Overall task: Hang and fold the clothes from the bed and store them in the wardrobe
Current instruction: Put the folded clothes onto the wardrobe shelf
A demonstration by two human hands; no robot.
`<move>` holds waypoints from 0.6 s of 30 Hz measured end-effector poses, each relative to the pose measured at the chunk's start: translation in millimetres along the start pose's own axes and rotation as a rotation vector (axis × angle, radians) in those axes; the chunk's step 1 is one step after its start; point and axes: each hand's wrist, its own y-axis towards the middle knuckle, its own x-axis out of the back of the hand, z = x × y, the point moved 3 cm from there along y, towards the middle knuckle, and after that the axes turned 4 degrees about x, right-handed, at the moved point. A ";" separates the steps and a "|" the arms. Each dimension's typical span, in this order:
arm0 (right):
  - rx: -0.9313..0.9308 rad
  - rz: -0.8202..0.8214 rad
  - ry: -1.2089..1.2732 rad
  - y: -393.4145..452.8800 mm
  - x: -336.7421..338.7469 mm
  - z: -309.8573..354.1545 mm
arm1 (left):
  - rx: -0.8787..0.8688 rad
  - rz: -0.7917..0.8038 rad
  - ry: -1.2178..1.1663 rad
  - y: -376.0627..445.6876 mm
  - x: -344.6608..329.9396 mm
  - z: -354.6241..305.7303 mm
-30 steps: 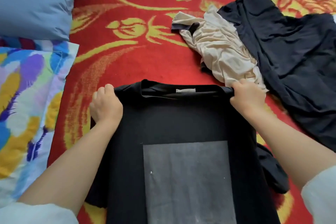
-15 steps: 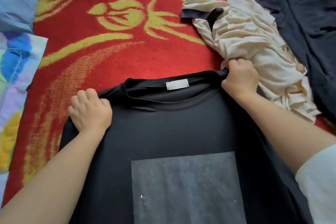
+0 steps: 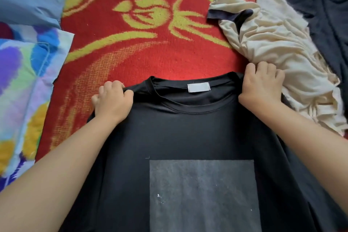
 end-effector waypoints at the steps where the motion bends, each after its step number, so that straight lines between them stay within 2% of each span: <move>1: 0.073 -0.074 0.013 -10.6 0.3 4.4 | -0.041 0.027 -0.033 -0.4 3.7 -4.0; 3: 0.253 -0.182 0.058 -31.9 -4.9 21.3 | -0.134 0.039 -0.011 -4.1 6.7 -15.0; 5: 0.401 -0.151 0.080 -46.3 -18.8 43.7 | -0.207 0.008 0.067 -10.4 2.2 -25.6; 7: 0.454 -0.072 0.091 -51.2 -30.1 62.0 | -0.197 -0.019 0.089 -11.8 -6.2 -33.0; 12: 0.350 -0.064 0.128 -30.7 -39.2 70.3 | -0.082 -0.090 -0.082 0.6 -13.7 -37.9; 18: 0.320 -0.107 0.178 -18.8 -43.9 70.5 | -0.040 -0.118 -0.016 8.7 -27.0 -38.7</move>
